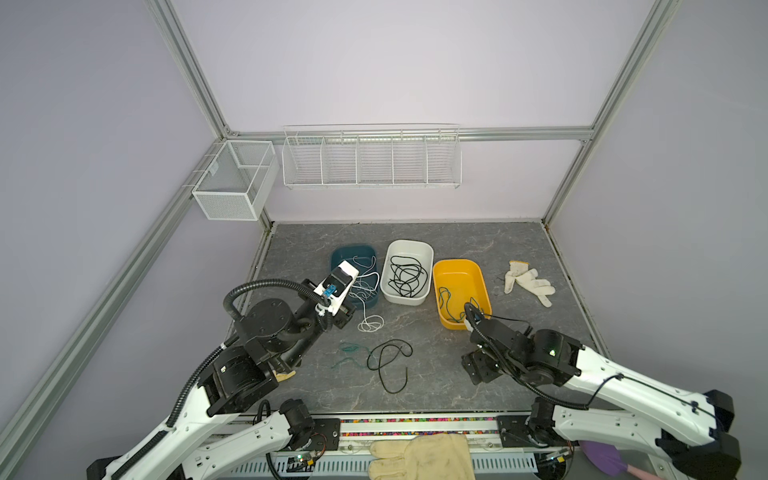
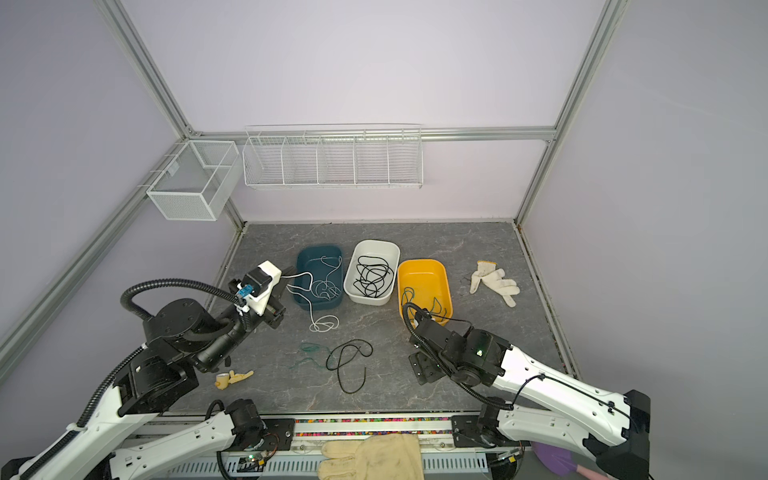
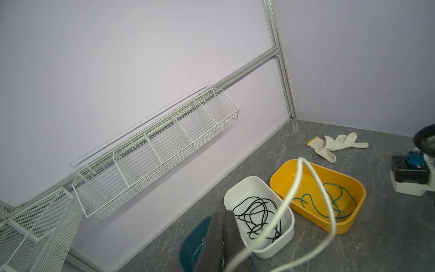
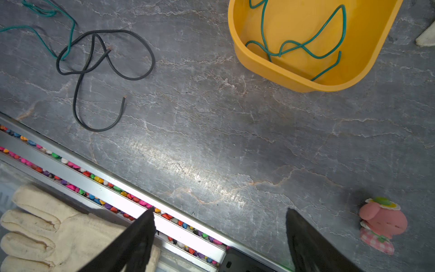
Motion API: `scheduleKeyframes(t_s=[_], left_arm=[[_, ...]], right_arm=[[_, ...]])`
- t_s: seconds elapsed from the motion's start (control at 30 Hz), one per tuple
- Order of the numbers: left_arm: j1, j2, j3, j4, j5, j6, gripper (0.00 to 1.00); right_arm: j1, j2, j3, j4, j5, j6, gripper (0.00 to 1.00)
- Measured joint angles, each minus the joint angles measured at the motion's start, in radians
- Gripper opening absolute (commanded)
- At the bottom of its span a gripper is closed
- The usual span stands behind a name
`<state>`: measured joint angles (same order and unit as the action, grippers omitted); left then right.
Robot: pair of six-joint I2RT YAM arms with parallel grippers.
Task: Untangle the cables
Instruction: 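Carry the white cable with the left gripper to the teal tub while right draws back, then lower the white cable into the teal tub with the left gripper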
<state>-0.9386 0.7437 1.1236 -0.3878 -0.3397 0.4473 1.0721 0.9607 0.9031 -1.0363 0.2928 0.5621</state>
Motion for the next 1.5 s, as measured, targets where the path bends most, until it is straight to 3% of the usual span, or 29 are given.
scheduleKeyframes(t_s=[0.47,1.5], left_arm=[[0.326,0.227,0.058,0.000,0.120,-0.009,0.00],[0.546,0.625,0.053,0.249,0.127,0.001,0.00]], right_arm=[[0.046,0.010,0.000,-0.002,0.033,0.007,0.88],[0.109,0.015,0.000,-0.012,0.056,0.007,0.88]])
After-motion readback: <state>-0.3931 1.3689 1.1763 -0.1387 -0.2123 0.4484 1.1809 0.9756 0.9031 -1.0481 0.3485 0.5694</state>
